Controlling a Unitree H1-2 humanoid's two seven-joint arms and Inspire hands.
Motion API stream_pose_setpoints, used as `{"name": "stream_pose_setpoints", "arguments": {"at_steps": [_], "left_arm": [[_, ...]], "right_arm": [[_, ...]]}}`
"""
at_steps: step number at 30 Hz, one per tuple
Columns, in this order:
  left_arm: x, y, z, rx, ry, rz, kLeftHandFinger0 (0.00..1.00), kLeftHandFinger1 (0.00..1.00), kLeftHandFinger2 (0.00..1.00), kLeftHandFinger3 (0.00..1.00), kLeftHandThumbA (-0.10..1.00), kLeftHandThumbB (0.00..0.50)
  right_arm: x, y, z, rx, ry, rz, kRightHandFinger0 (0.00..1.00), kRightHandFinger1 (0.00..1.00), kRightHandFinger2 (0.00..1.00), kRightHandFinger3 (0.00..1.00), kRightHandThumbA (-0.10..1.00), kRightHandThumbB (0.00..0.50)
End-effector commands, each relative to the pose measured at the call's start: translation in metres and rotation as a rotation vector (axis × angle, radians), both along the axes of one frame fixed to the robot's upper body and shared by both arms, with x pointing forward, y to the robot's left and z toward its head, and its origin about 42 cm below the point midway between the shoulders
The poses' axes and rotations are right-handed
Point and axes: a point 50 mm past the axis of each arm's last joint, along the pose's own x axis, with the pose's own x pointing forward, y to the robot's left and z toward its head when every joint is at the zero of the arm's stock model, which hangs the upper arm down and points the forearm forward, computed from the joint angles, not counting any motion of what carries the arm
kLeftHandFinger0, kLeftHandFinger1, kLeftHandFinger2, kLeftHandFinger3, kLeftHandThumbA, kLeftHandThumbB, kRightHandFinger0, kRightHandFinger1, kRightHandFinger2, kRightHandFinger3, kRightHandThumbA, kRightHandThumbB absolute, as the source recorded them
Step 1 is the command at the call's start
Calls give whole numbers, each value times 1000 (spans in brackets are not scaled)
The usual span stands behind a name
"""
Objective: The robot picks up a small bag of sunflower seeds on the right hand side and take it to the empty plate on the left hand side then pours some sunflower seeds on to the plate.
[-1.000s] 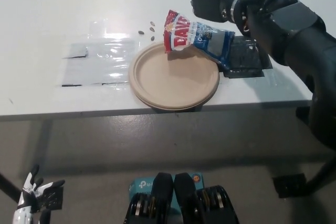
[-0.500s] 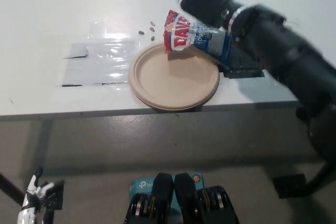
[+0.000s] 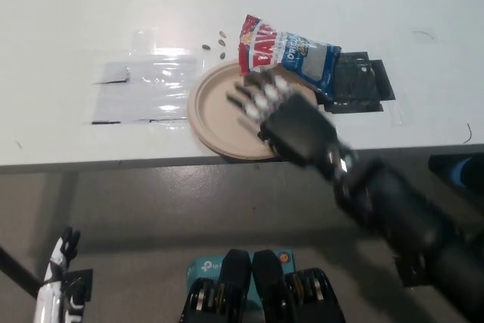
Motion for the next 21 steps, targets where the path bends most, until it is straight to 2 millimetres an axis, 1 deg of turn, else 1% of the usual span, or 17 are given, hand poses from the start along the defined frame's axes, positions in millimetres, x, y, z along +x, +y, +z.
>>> {"name": "stream_pose_setpoints", "arguments": {"at_steps": [1, 2, 4, 5, 6, 7, 8, 9, 10, 11, 13, 16, 17, 18, 19, 20, 21], "left_arm": [[57, -24, -1, -173, -12, -184, 1000, 1000, 1000, 1000, 1000, 319], [62, -25, 0, -171, -17, -186, 1000, 1000, 1000, 1000, 1000, 318], [71, -26, 3, -163, -27, -187, 1000, 1000, 1000, 1000, 1000, 325], [75, -27, 6, -155, -32, -189, 1000, 1000, 1000, 1000, 1000, 319], [81, -27, 10, -153, -38, -189, 1000, 1000, 1000, 1000, 1000, 325], [83, -28, 13, -152, -44, -189, 1000, 1000, 1000, 1000, 1000, 309], [85, -29, 15, -152, -48, -190, 1000, 1000, 1000, 1000, 1000, 307], [88, -29, 16, -153, -49, -192, 1000, 1000, 1000, 1000, 1000, 304], [90, -29, 18, -155, -49, -195, 1000, 1000, 1000, 1000, 1000, 305], [93, -29, 20, -155, -52, -199, 1000, 1000, 1000, 1000, 1000, 306], [98, -29, 23, -151, -60, -201, 1000, 1000, 1000, 1000, 1000, 315], [106, -30, 30, -143, -78, -204, 1000, 1000, 1000, 1000, 1000, 315], [110, -30, 32, -141, -79, -205, 1000, 1000, 1000, 1000, 1000, 307], [113, -31, 35, -142, -84, -207, 1000, 1000, 1000, 1000, 1000, 301], [115, -32, 37, -143, -89, -210, 1000, 1000, 1000, 1000, 1000, 293], [115, -32, 37, -142, -92, -211, 1000, 1000, 1000, 1000, 1000, 291], [116, -32, 37, -141, -97, -217, 1000, 1000, 1000, 1000, 1000, 282]], "right_arm": [[-259, -86, 211, 1168, -504, 471, 1000, 1000, 1000, 1000, 1000, 354], [-263, -83, 208, 1175, -497, 495, 1000, 1000, 1000, 1000, 1000, 351], [-265, -82, 205, 1145, -521, 519, 1000, 1000, 1000, 1000, 1000, 340], [-260, -86, 200, 1119, -530, 516, 1000, 1000, 1000, 1000, 1000, 362], [-253, -87, 198, 1114, -536, 532, 1000, 1000, 1000, 1000, 1000, 361], [-248, -85, 190, 1154, -497, 527, 1000, 1000, 1000, 1000, 995, 362], [-246, -82, 182, 1201, -434, 524, 1000, 1000, 1000, 1000, 977, 339], [-246, -82, 178, 1205, -413, 515, 1000, 1000, 1000, 1000, 1000, 279], [-243, -84, 174, 1192, -427, 497, 1000, 1000, 1000, 1000, 1000, 223], [-240, -85, 171, 1185, -457, 486, 1000, 1000, 1000, 1000, 1000, 218], [-239, -86, 171, 1185, -462, 485, 1000, 1000, 1000, 1000, 1000, 216], [-238, -87, 170, 1179, -457, 496, 1000, 1000, 1000, 1000, 1000, 217], [-235, -82, 163, 1194, -420, 505, 1000, 1000, 1000, 1000, 1000, 224], [-232, -79, 161, 1205, -407, 504, 1000, 1000, 1000, 1000, 1000, 263], [-226, -75, 155, 1223, -385, 484, 1000, 1000, 1000, 1000, 1000, 314], [-222, -72, 151, 1237, -368, 459, 1000, 1000, 1000, 1000, 1000, 329], [-208, -62, 139, 1254, -366, 376, 1000, 1000, 1000, 1000, 1000, 228]]}}
